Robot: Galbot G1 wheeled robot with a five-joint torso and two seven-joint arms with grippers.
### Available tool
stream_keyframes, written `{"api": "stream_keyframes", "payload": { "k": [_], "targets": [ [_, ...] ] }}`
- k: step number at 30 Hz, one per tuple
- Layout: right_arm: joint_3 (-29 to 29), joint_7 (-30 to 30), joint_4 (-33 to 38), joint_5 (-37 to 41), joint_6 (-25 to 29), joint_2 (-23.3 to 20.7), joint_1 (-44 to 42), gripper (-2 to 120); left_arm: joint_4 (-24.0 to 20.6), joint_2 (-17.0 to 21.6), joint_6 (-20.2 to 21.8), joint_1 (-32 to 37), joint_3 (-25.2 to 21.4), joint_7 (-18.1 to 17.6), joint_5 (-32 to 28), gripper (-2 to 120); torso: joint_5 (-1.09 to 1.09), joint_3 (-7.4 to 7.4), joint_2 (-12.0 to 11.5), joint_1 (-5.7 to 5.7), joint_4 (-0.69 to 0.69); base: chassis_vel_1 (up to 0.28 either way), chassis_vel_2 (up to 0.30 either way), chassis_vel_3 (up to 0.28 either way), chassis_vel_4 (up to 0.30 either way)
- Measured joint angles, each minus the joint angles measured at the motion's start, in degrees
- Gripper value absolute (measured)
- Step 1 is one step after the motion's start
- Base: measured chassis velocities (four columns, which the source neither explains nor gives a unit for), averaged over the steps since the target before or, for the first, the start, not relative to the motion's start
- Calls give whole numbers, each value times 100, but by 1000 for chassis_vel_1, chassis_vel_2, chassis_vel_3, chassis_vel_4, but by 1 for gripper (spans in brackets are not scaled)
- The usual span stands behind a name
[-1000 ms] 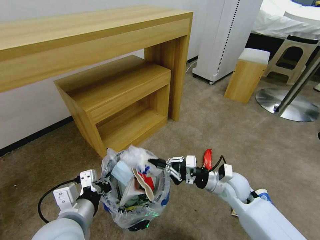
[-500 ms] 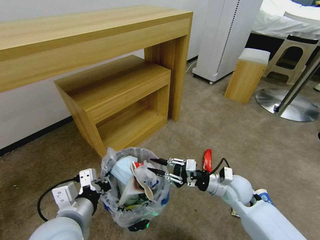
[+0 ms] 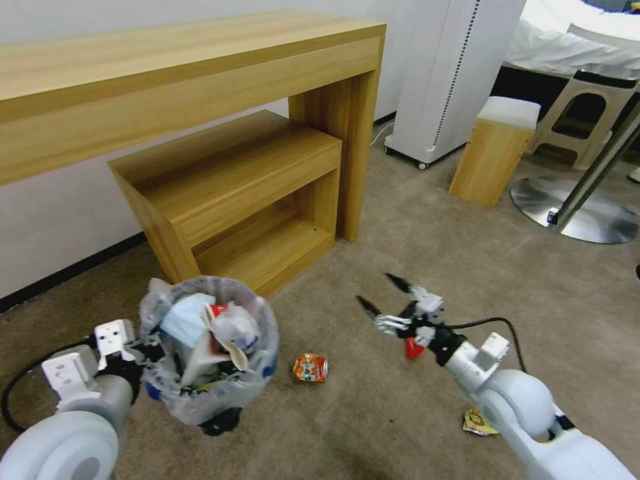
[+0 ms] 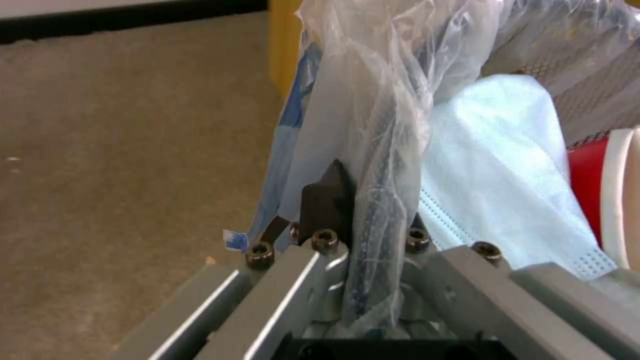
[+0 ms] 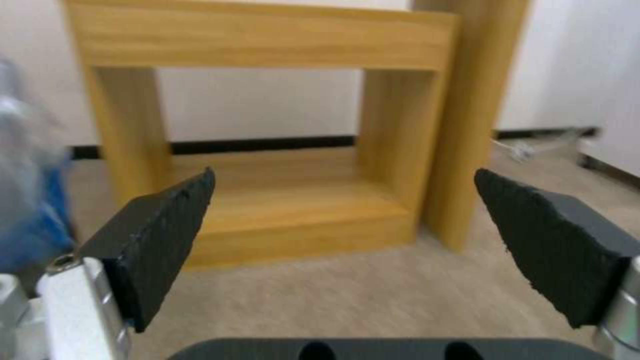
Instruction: Pick up the trash bin and place the garbage on the floor into it.
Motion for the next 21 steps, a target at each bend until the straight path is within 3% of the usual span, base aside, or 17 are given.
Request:
{"api": "stream_keyframes", "payload": {
  "k": [12,21],
  "targets": [
    [-162,600,-264,18,-569,277,-22,100,162,112,79,117,-665,-108,-470,0,1,0,0,0,1,0,0,0,0],
    [-670,532,-336,-125,-1807,209,221,100,24,17,85,207,-638,-130,-471,0,1,1,0,0,0,0,0,0,0]
  ]
}}
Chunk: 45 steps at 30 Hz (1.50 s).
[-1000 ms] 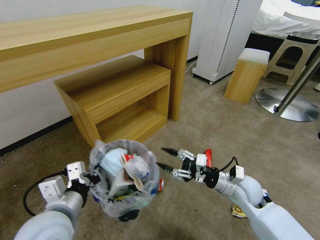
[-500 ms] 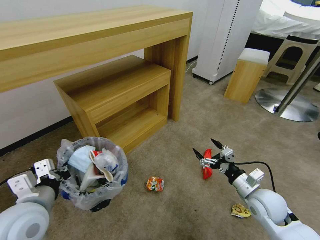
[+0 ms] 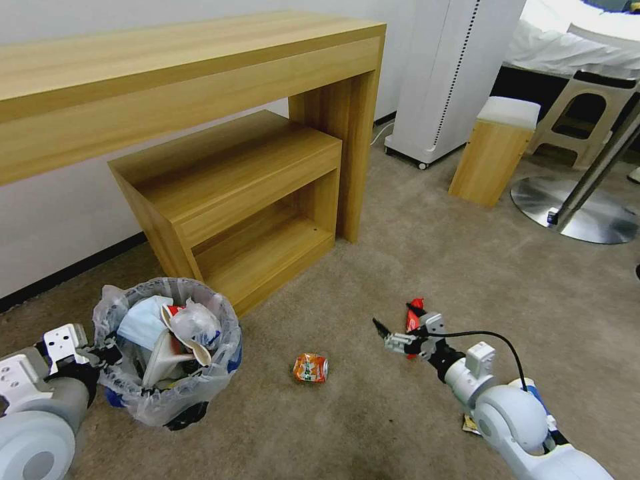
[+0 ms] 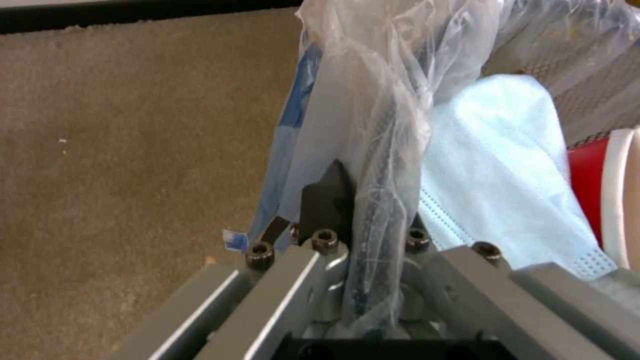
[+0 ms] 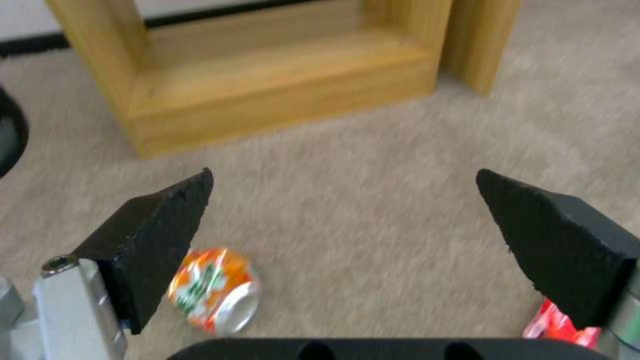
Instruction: Pick up the trash bin and place the garbage on the floor into it.
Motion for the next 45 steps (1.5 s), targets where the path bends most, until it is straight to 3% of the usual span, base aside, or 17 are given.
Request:
{"api": "stream_keyframes", "payload": {
  "k": [6,14,23,35,45],
  "targets": [
    [-382,277,-272,-14,-335,128,253,100,-64,-64,5,-15,199,-64,163,0,1,0,0,0,0,0,0,0,0],
    [-427,1399,-859,-141,-667,388,574,100,-58,-110,6,-62,313,-85,233,0,1,0,0,0,1,0,0,0,0],
    [-259,1902,-950,-118,-933,413,541,100,-12,-119,9,-132,347,-69,217,0,-1,0,0,0,0,0,0,0,0],
    [-383,2203,-1742,-397,-1005,1177,955,100,-182,-116,12,-32,220,-51,144,0,0,0,0,0,1,0,0,0,0],
    [-468,2138,-2351,-410,-891,1481,1257,100,-302,-121,19,20,200,-54,101,0,0,0,0,0,0,0,0,0,0]
  ]
}}
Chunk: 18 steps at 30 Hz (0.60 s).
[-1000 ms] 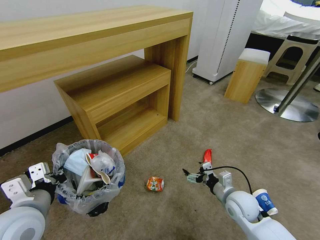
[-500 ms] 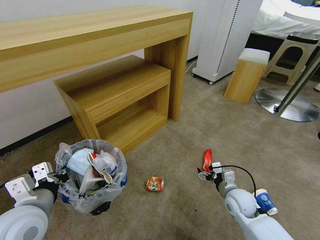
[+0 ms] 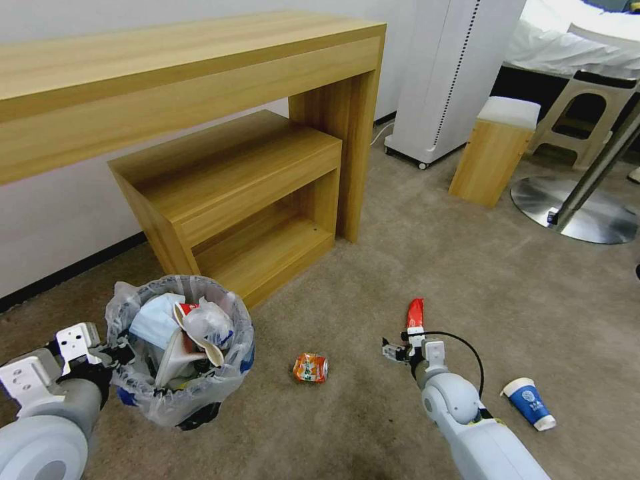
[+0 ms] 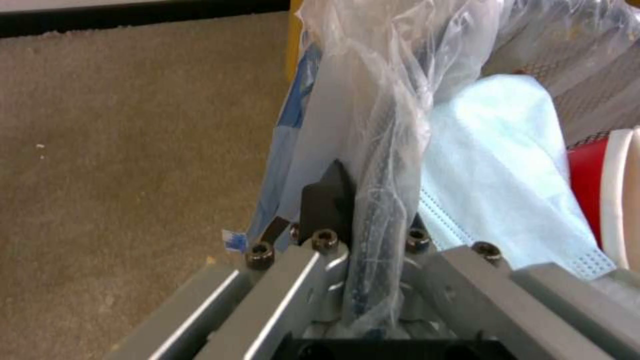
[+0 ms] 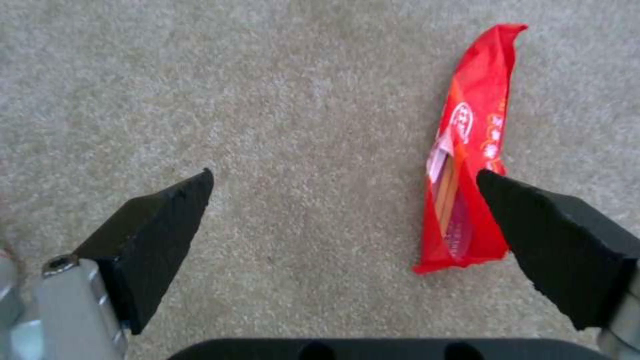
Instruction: Pick up the trash bin and place the garbage on the floor into it.
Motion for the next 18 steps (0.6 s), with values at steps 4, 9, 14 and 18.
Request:
{"api": "stream_keyframes", "payload": {
  "k": [4,9,14,18],
  "targets": [
    [-1,-8,-212,-164,54,130,116,100,-27,-12,8,1,36,-6,4,0,0,0,0,0,0,0,0,0,0],
    [-24,53,-448,-463,81,300,250,100,-42,-8,16,2,40,-10,5,0,1,0,0,0,0,0,0,0,0],
    [-38,162,-585,-564,82,320,344,100,-42,12,23,2,6,-9,-26,0,0,0,0,0,0,0,0,0,0],
    [-20,229,-712,-569,82,338,432,100,-7,20,24,-3,-6,-1,-37,0,0,0,0,0,0,0,0,0,0]
  ]
}}
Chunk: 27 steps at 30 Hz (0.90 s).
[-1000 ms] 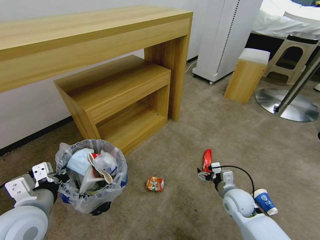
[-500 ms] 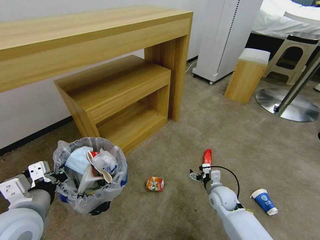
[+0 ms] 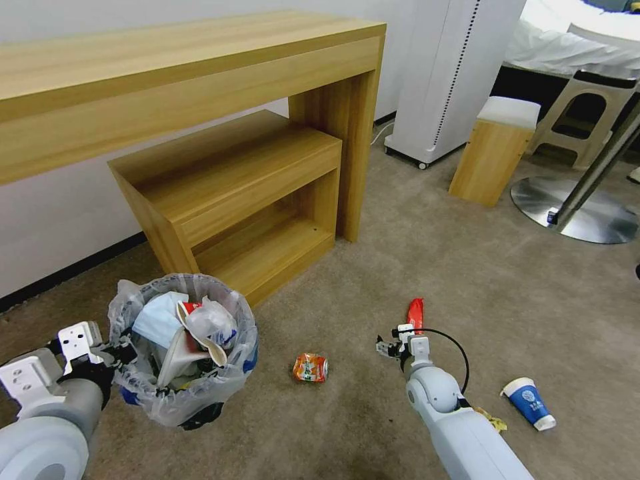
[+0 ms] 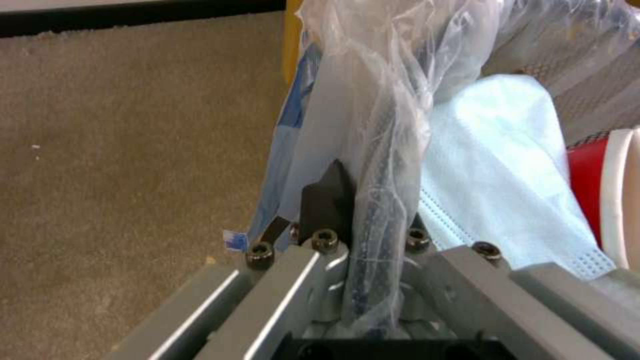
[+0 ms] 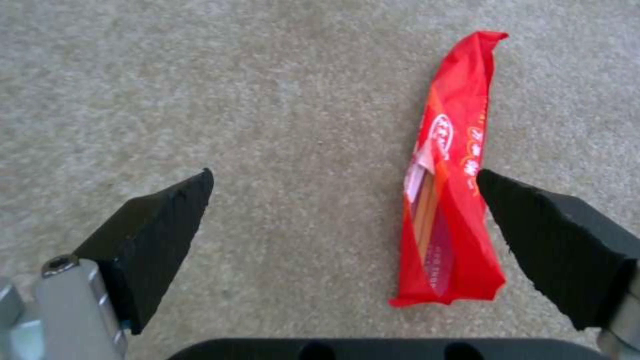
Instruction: Pick up the trash bin and place the garbage on the floor into it.
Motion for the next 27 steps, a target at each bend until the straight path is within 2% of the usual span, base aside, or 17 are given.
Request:
{"api": "stream_keyframes", "payload": {
  "k": [13,22,27],
  "targets": [
    [53,141,-260,-72,4,74,161,100,94,12,1,-55,61,12,8,0,0,0,0,0,0,0,0,0,0],
    [151,442,-335,87,-317,1,202,100,171,14,-3,-83,92,36,20,0,0,0,0,0,0,0,0,0,0],
    [207,158,-719,125,-81,-65,343,100,203,-5,-15,-72,104,77,41,0,0,0,0,0,0,0,0,0,0]
  ]
}}
